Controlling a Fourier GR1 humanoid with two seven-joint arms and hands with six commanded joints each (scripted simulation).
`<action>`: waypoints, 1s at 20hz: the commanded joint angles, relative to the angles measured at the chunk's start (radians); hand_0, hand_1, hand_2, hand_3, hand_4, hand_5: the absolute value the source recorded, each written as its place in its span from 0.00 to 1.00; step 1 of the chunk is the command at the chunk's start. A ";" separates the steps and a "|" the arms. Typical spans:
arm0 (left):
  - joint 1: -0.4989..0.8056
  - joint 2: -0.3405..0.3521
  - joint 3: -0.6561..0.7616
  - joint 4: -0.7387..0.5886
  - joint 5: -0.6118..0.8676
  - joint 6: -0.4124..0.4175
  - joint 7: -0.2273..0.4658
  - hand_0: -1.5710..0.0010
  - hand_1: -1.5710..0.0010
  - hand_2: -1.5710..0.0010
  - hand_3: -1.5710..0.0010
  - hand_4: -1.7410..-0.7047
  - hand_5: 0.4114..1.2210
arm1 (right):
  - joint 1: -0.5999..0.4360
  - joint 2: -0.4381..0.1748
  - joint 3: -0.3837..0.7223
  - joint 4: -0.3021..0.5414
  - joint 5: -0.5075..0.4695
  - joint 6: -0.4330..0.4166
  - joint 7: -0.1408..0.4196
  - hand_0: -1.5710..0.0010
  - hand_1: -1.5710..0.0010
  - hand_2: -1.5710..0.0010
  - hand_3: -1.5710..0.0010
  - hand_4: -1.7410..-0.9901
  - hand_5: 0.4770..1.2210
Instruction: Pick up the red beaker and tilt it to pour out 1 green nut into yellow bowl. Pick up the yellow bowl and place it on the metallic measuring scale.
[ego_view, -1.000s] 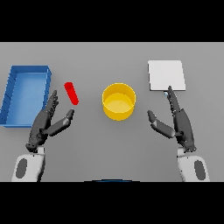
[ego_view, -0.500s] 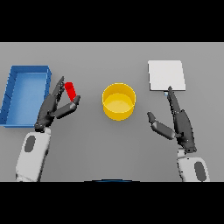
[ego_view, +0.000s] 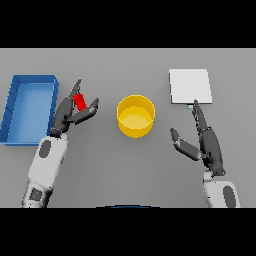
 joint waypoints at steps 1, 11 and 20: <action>-0.013 -0.004 0.008 0.024 0.006 0.000 -0.026 1.00 1.00 1.00 1.00 0.50 0.34 | -0.005 -0.001 -0.003 -0.002 0.000 -0.004 0.017 1.00 1.00 1.00 1.00 0.66 0.22; -0.098 -0.056 0.076 0.188 0.020 0.098 -0.144 0.52 0.50 0.46 0.44 0.21 0.73 | 0.003 -0.012 -0.013 -0.017 -0.015 0.006 0.021 1.00 1.00 1.00 1.00 0.67 0.23; -0.098 -0.061 0.070 0.169 0.034 0.068 -0.190 0.07 0.07 0.06 0.09 0.12 0.93 | 0.001 -0.001 -0.010 -0.009 -0.015 0.001 0.018 1.00 1.00 1.00 1.00 0.66 0.22</action>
